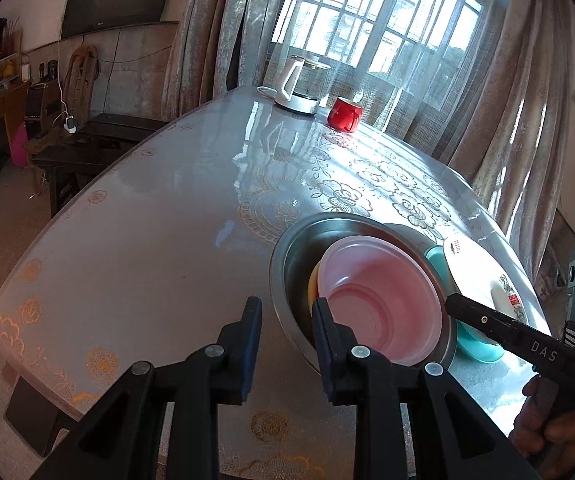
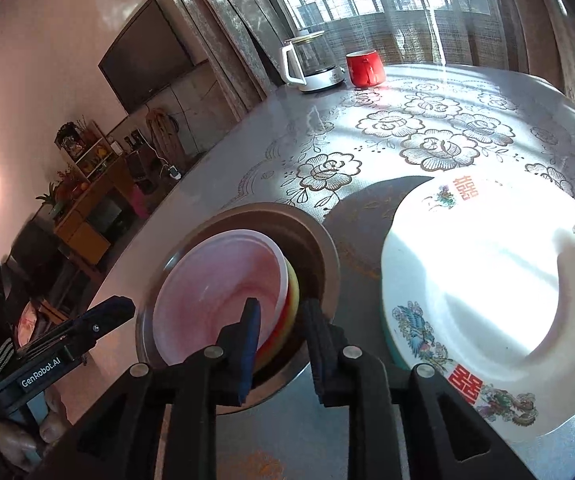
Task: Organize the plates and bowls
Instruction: 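Open the left tool to release the red bowl in the steel bowl, then grasp the steel bowl rim with the left tool while the right tool grasps the opposite rim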
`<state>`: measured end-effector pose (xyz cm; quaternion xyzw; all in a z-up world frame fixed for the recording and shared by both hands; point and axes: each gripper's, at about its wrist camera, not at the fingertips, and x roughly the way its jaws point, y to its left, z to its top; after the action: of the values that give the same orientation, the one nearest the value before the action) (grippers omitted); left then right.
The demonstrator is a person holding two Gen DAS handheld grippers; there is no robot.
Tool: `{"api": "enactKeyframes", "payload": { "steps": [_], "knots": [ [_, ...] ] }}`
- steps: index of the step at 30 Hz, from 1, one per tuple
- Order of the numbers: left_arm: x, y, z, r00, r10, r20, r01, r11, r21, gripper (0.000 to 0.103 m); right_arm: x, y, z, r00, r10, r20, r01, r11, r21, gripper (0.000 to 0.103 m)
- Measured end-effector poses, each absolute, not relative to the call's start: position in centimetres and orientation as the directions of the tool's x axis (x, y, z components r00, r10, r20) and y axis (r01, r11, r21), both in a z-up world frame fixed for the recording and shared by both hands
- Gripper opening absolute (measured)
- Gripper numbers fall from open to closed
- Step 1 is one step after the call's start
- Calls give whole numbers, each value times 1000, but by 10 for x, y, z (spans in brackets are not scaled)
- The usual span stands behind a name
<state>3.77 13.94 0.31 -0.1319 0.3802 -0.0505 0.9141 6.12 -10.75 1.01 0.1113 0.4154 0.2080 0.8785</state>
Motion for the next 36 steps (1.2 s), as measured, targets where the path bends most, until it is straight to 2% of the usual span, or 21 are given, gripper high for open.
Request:
{"api": "enactKeyframes", "payload": {
  "steps": [11, 32, 36],
  "knots": [
    [32, 163, -11, 683, -276, -676, -28, 915, -402, 28, 57, -118, -6, 542, 461, -703, -244, 887, 393, 28],
    [61, 139, -26, 673, -266, -690, 44, 945, -323, 26, 65, -112, -15, 488, 510, -708, -269, 860, 434, 28],
    [63, 142, -28, 680, -275, -680, 35, 938, -344, 26, 63, -113, -16, 502, 501, -705, -256, 865, 432, 38]
  ]
}}
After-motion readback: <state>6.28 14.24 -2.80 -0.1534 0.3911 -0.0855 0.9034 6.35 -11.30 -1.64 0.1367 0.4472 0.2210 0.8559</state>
